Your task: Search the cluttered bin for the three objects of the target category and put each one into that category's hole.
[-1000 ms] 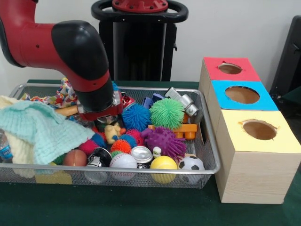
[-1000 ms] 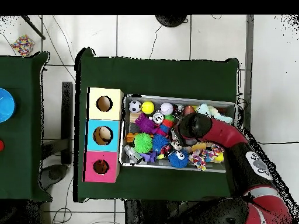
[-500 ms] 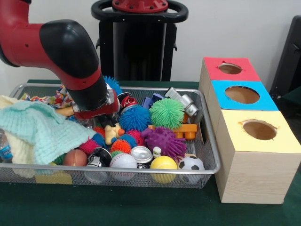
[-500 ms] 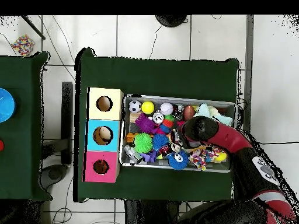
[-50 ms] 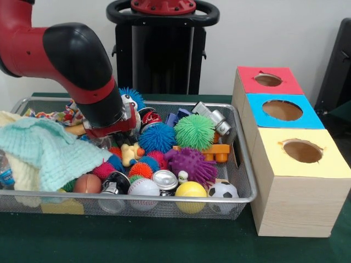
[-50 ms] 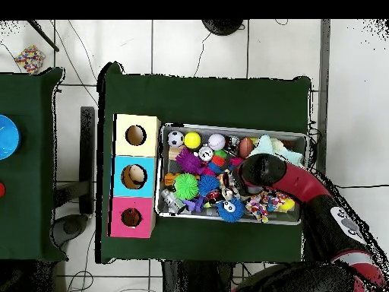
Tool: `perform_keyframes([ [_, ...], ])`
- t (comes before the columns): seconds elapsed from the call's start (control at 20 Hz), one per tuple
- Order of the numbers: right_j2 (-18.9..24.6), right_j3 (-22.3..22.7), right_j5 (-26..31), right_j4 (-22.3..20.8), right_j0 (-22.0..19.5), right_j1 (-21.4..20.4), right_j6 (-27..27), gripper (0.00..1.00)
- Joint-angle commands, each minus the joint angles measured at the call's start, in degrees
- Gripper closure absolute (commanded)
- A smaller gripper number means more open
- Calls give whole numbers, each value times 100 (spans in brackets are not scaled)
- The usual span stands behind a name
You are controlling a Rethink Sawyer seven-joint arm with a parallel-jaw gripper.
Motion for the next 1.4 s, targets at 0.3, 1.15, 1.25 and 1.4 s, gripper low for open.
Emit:
perform_keyframes([
  [0.3,698,492,-557,223,-298,219,313,100],
  [1.15,1559,716,1487,1248,-1220,-1009,-76,100],
  [1.25,1627,717,1586,1324,-1275,-1062,-68,100],
  [1.4,1637,728,1505,1305,-1305,-1098,-83,100],
])
